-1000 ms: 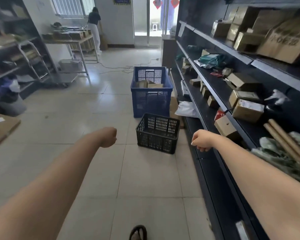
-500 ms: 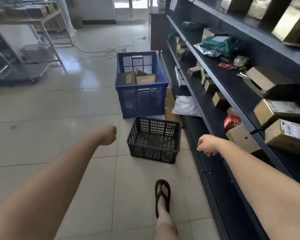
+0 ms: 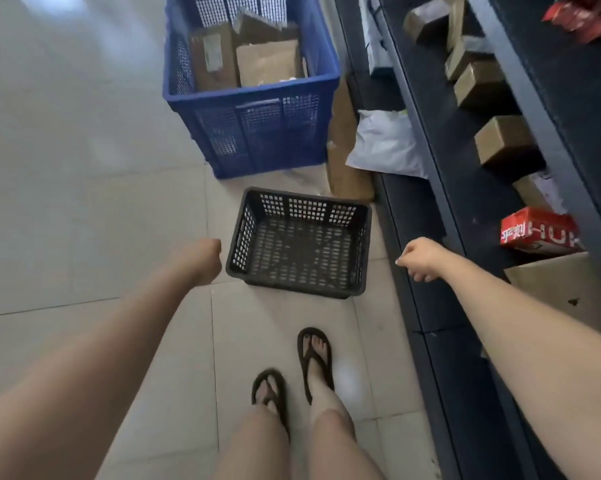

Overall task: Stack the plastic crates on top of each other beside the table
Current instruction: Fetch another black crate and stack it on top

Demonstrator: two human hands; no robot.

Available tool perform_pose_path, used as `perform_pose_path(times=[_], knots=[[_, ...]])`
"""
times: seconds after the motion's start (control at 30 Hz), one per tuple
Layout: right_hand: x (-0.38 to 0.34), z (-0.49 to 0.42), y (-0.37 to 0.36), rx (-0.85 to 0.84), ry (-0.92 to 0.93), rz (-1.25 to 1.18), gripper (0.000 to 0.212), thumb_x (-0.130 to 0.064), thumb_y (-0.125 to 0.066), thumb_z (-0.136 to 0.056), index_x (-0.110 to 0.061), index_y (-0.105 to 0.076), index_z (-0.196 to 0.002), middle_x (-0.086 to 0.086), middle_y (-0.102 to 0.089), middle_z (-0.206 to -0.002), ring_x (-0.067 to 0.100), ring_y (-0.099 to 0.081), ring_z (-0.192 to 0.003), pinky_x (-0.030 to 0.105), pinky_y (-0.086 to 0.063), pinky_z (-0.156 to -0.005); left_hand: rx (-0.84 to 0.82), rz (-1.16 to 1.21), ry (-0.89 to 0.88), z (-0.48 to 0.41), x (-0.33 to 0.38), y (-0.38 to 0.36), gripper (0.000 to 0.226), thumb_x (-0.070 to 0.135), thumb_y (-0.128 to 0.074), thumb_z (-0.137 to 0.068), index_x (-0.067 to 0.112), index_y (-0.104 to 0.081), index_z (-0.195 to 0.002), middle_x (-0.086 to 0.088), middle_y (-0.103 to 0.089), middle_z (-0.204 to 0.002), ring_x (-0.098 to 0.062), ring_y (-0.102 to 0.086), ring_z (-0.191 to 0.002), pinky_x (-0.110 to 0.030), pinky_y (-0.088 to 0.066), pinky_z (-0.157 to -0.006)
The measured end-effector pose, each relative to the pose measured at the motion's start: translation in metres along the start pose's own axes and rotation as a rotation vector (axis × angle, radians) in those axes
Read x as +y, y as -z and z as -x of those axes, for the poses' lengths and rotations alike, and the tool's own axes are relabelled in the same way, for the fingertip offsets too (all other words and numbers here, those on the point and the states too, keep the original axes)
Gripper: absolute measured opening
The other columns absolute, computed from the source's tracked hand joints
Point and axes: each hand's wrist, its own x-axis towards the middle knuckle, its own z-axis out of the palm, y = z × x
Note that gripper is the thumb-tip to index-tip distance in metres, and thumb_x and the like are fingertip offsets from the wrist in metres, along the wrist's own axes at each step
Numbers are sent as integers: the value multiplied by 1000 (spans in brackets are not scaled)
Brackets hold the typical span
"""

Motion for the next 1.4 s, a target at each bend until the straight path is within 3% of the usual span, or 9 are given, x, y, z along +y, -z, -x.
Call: perform_pose_path(times=[0.23,0.4,0.5,0.6,0.67,0.83,1.0,1.17,1.4], knots=[[7,-171,-65,30,-142,-131,28,-18,-56,-89,2,-63,-106,18,-63,-83,30,-61,-70,31,-45,-61,-35,55,34,-181,-3,-87,33,13,-41,-96,-6,-54,-120,-28,-57,-125,-41,-53,-115,-41,-43,-94],[21,-298,-138,128,-297,-225,54,-29,-63,-86,-6,-47,-131,18,-57,-128,35,-57,-111,34,-46,-81,-5,68,117,-314,-10,-175,42,18,-45,-93,1,-42,-131,-29,-45,-130,-46,-49,-116,-50,-42,-100],[34,-359,-162,262,-355,-481,68,-32,-69,-83,-7,-40,-139,18,-51,-138,36,-51,-124,42,-44,-101,113,33,212,-369,-23,-221,48,24,-50,-91,1,-35,-129,-29,-43,-129,-47,-43,-120,-53,-39,-99],[48,-403,-171,353,-315,-771,76,-42,-72,-77,-21,-39,-143,11,-53,-139,30,-56,-121,48,-46,-102,233,267,256,-404,-29,-247,44,21,-55,-91,0,-40,-126,-27,-51,-127,-45,-49,-117,-52,-42,-97],[48,-412,-172,319,-294,-888,57,-38,-67,-85,-19,-49,-136,7,-62,-125,26,-62,-110,45,-50,-98,251,495,321,-420,-30,-250,41,14,-56,-90,0,-45,-126,-24,-55,-126,-42,-53,-116,-48,-45,-95],[46,-397,-173,182,-313,-914,19,-19,-57,-95,-17,-57,-114,7,-65,-104,22,-62,-98,39,-52,-91,206,581,404,-417,-36,-239,39,-9,-47,-81,-1,-51,-119,-26,-59,-117,-40,-57,-106,-41,-46,-80],[43,-326,-150,276,-396,-945,9,-9,-55,-94,-17,-55,-98,3,-56,-78,12,-49,-61,27,-45,-55,119,628,344,-360,-31,-187,36,-8,-48,-78,4,-51,-112,-20,-57,-97,-32,-55,-82,-37,-46,-66],[40,-213,-94,348,-420,-985,21,-5,-53,-93,-22,-53,-82,2,-56,-76,12,-46,-57,24,-43,-51,122,774,356,-272,-12,-94,23,-7,-48,-78,9,-55,-94,-8,-57,-74,-27,-58,-75,-34,-49,-70],[49,-46,-38,455,-400,-1063,21,-5,-56,-92,-20,-51,-78,3,-52,-67,14,-41,-51,20,-36,-37,13,774,225,-157,13,20,23,0,-56,-85,-6,-60,-107,-10,-52,-67,-21,-49,-55,-29,-45,-57]])
